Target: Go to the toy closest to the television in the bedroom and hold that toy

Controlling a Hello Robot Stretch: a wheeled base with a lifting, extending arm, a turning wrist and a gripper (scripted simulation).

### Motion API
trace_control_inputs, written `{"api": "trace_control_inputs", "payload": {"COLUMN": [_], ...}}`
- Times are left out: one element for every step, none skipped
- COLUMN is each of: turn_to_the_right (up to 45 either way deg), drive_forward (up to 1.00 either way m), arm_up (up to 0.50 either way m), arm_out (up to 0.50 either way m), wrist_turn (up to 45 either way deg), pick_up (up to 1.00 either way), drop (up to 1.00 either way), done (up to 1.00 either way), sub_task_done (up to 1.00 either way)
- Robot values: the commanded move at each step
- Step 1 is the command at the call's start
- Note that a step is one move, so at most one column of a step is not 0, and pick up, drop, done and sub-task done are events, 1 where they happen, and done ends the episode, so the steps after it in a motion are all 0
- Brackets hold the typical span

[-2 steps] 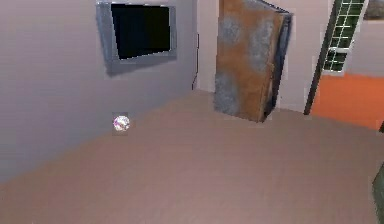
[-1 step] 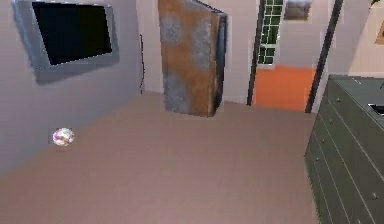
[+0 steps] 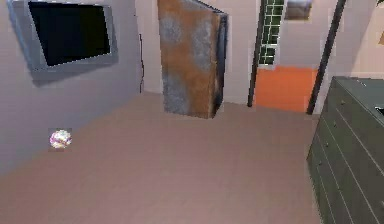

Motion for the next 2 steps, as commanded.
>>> {"api": "trace_control_inputs", "payload": {"turn_to_the_right": [-45.0,-12.0], "drive_forward": [0.00,0.00], "arm_up": [0.00,0.00], "arm_out": [0.00,0.00], "wrist_turn": [0.0,0.0], "pick_up": [0.00,0.00], "drop": [0.00,0.00], "done": [0.00,0.00], "sub_task_done": [0.00,0.00]}}
